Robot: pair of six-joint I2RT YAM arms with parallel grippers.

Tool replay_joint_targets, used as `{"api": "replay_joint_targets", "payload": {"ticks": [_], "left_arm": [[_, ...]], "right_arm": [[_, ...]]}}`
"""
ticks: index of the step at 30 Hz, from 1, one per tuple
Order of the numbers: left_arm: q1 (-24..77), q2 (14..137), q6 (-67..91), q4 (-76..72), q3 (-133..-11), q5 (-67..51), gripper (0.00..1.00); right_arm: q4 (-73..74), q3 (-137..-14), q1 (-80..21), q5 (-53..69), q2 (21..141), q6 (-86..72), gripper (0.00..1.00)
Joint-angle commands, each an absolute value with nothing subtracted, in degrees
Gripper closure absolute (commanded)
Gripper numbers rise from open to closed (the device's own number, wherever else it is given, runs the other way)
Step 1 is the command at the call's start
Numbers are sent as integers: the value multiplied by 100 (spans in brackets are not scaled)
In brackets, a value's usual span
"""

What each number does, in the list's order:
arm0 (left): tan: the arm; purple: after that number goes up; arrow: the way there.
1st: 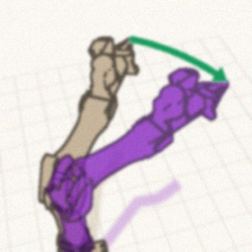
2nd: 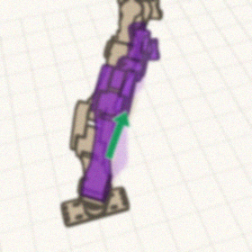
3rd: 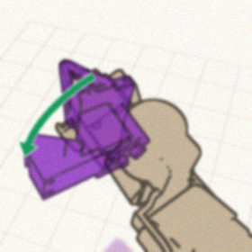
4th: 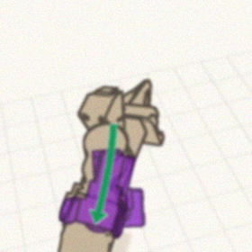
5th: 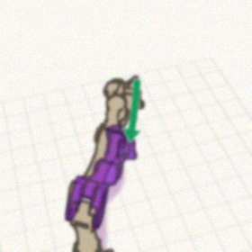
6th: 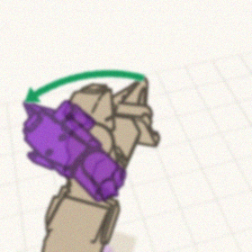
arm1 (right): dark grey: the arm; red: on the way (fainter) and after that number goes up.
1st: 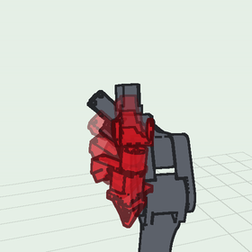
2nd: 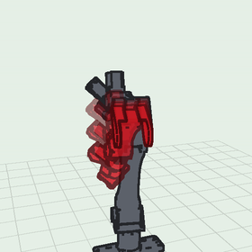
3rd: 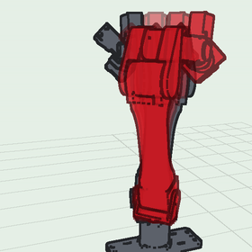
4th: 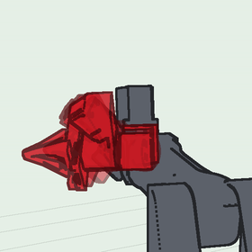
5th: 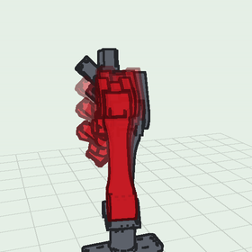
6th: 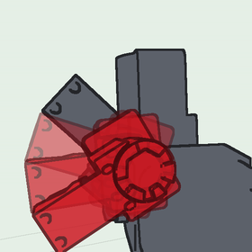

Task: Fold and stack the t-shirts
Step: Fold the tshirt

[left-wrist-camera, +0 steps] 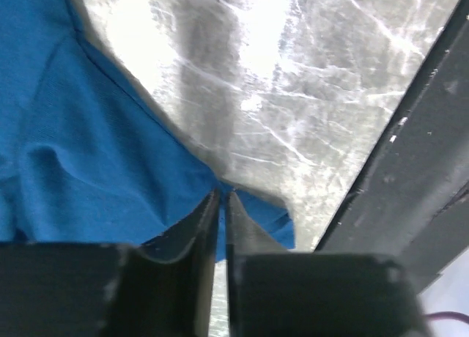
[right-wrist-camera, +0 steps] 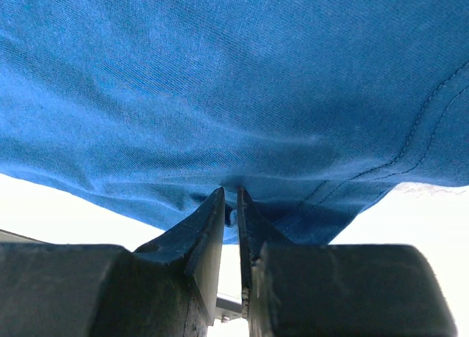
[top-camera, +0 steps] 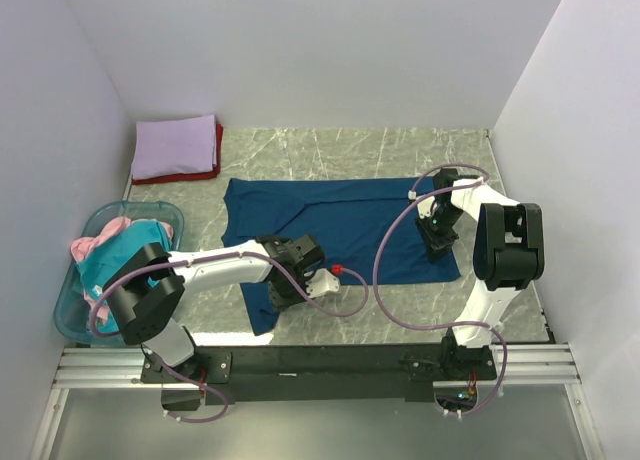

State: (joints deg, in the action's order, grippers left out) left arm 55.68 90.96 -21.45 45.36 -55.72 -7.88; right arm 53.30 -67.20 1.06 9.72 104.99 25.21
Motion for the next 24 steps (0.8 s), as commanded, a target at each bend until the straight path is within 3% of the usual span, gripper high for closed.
{"api": "replay_joint_targets", "payload": {"ticks": [1, 3, 5, 9, 13, 19, 24], "left_arm": [[5520, 8982, -2250, 4711, -5801, -1143, 91], [5519, 9000, -2241, 4702, -5845, -1081, 91], [5511, 9026, -2233, 4737, -5845, -1064, 77], [5511, 9105, -2285, 4764, -5775, -1037, 66], [5511, 9149, -2268, 4676, -5678, -958, 66], [5467, 9220, -2294, 4570, -5625, -835, 78], [5449, 9325, -2347, 4614, -5634, -809, 67]], "right_arm": [[5414, -6847, 149, 958, 10354, 2593, 80], [5432, -6855, 158, 949, 10354, 2593, 80], [5449, -6873, 158, 967, 10354, 2602, 80], [5423, -6873, 149, 967, 10354, 2584, 80], [5440, -6899, 149, 975, 10389, 2584, 80], [5432, -6891, 158, 958, 10389, 2593, 80], [5423, -6847, 158, 976, 10397, 2602, 80]]}}
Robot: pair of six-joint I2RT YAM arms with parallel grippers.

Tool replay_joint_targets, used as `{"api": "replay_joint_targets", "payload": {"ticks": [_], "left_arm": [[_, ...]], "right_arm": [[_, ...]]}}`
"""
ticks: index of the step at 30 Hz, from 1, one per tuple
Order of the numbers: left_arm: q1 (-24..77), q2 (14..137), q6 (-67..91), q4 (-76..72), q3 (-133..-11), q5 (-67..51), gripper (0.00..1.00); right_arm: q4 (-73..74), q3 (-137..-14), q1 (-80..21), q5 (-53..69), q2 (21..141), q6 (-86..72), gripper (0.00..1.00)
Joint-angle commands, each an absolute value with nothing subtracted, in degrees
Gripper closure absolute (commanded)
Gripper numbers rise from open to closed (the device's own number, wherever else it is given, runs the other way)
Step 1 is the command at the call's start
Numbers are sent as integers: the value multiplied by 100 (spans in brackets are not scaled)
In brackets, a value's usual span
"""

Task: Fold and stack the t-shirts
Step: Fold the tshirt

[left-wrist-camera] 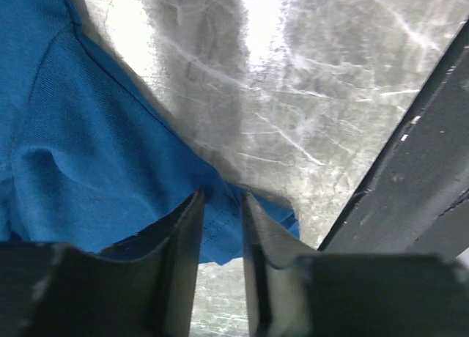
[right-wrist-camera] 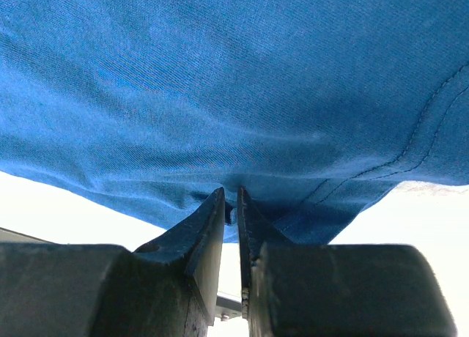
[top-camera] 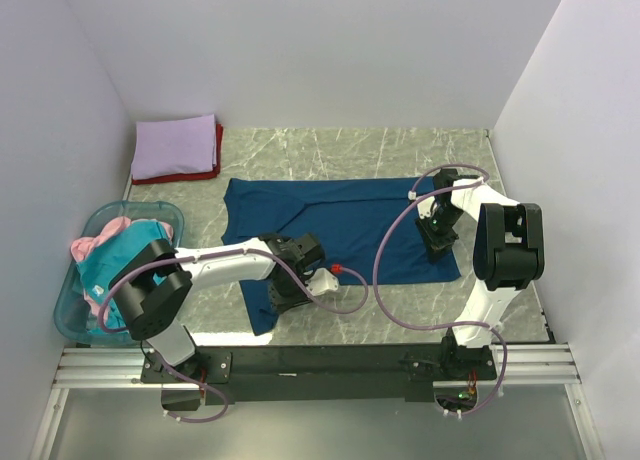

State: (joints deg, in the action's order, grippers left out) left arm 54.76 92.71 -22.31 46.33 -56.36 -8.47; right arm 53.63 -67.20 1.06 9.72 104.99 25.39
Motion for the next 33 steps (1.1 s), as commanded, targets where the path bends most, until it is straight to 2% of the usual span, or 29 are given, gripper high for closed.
{"api": "replay_joint_targets", "payload": {"ticks": [1, 3, 8, 12, 18, 23, 26, 27, 30, 33], "left_arm": [[5449, 9343, -2364, 4623, -5625, -817, 65], [5449, 9378, -2364, 4614, -5608, -791, 64], [5440, 9378, -2355, 4579, -5599, -800, 77], [5414, 9282, -2373, 4684, -5704, -879, 81], [5396, 9079, -2347, 5036, -6116, -1185, 99], [5396, 9201, -2215, 5466, -6679, -2037, 99], [5396, 9456, -2049, 5511, -6882, -2697, 83], [5405, 9509, -2030, 5511, -6925, -2872, 69], [5379, 9536, -1960, 5537, -6987, -3225, 54], [5064, 9238, -1995, 5546, -7005, -3348, 52]], "right_arm": [[5405, -6838, 158, 976, 10389, 2602, 80], [5405, -6829, 176, 976, 10389, 2610, 81], [5397, -6829, 176, 984, 10397, 2610, 81], [5388, -6803, 176, 1002, 10406, 2610, 81], [5379, -6768, 176, 993, 10389, 2628, 81], [5388, -6767, 176, 1002, 10424, 2628, 81], [5388, -6776, 184, 1011, 10433, 2637, 81], [5396, -6785, 176, 1011, 10441, 2645, 81], [5440, -6803, 184, 1011, 10415, 2672, 81], [5484, -6785, 176, 993, 10345, 2725, 81]]}}
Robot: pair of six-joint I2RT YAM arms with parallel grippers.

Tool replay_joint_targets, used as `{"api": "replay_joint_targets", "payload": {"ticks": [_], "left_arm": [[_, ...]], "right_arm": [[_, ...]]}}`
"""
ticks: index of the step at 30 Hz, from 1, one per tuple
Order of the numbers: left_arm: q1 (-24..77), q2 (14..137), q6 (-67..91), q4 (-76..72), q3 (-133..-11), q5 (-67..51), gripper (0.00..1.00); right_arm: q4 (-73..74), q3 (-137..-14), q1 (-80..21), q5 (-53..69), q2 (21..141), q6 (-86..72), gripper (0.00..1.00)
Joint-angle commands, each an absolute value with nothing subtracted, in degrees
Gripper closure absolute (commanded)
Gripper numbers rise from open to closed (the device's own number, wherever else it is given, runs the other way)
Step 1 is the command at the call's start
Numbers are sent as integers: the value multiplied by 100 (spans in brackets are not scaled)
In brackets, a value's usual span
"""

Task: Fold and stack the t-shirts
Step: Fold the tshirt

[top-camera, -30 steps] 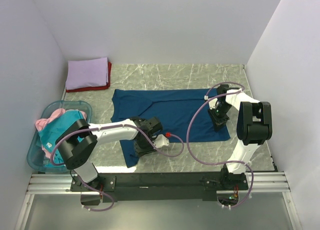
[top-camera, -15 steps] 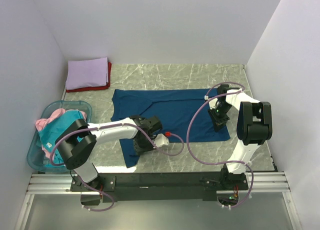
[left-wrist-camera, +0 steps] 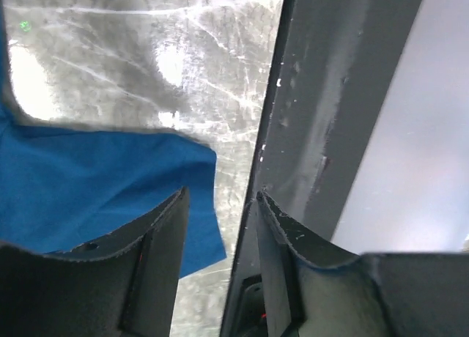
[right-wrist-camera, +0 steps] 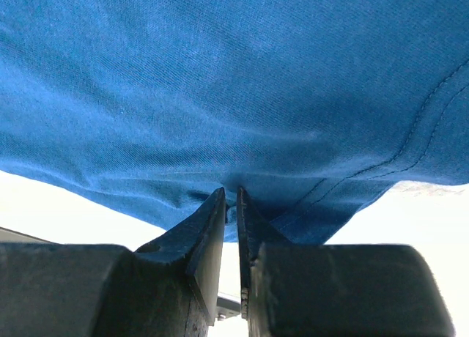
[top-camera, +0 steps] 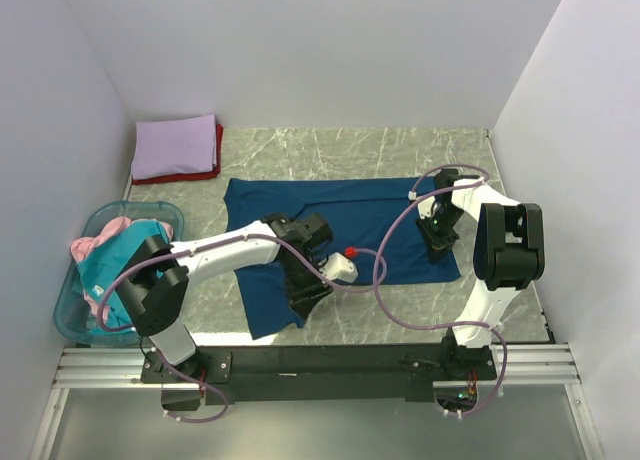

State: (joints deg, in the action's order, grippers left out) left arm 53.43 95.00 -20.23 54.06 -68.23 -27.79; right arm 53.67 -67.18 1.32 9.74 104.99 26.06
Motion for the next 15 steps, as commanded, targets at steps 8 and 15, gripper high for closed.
{"api": "replay_joint_targets", "payload": {"ticks": [8, 15], "left_arm": [[2754, 8772, -2477, 5600, -6522, -2701, 57], [2162, 9009, -2549, 5055, -5899, -2119, 63]], "right_arm": [[5590, -6382, 184, 704, 9537, 3049, 81], [5502, -5915, 176, 334, 9211, 3208, 81]]}}
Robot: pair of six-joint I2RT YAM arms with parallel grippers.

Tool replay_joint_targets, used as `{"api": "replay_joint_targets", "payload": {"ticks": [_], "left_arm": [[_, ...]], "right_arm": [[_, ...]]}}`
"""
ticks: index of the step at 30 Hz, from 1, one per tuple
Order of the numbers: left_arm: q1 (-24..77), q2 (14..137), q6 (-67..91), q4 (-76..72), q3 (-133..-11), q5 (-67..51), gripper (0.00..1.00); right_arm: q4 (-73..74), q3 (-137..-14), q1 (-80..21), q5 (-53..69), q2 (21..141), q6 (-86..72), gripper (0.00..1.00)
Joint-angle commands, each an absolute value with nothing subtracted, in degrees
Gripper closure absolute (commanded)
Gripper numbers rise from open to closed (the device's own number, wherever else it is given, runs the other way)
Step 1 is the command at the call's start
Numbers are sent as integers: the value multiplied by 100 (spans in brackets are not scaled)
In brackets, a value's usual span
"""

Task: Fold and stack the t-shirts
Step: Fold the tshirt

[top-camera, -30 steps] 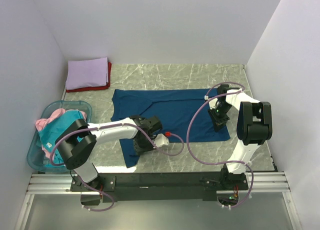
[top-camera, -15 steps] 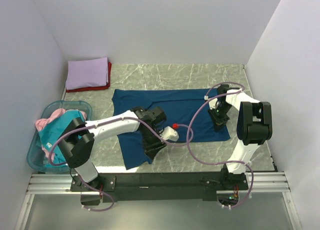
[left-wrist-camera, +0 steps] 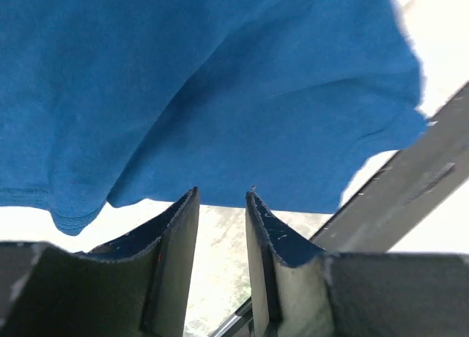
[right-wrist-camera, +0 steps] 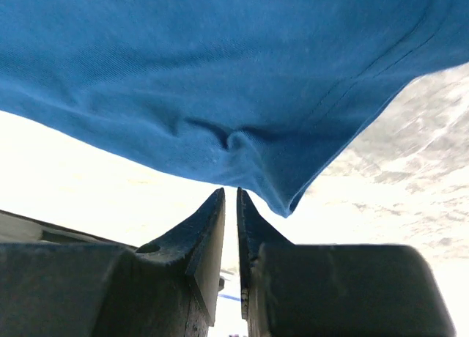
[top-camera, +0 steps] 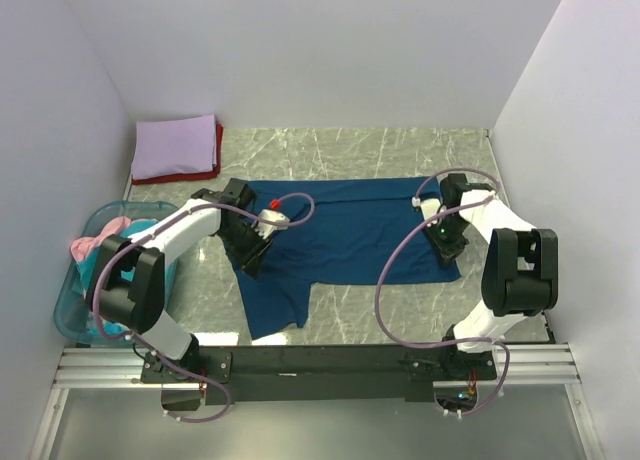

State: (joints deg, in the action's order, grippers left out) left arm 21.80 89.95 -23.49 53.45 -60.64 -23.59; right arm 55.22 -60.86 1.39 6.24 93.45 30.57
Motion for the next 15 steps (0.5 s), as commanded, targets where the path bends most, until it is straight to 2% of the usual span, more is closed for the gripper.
{"api": "replay_joint_targets", "payload": {"ticks": [1, 7, 15], "left_arm": [[2162, 9026, -2523, 4984, -5837, -2075, 63], [2153, 9079, -2487, 4518, -5204, -1706, 63], [2153, 8851, -2584, 4605, -4606, -1547, 63]], "right_arm": [[5424, -5898, 176, 317, 9246, 3191, 81], [5107, -5871, 176, 141, 9553, 3146, 81], [4649, -5292, 176, -263, 9800, 3287, 81]]}}
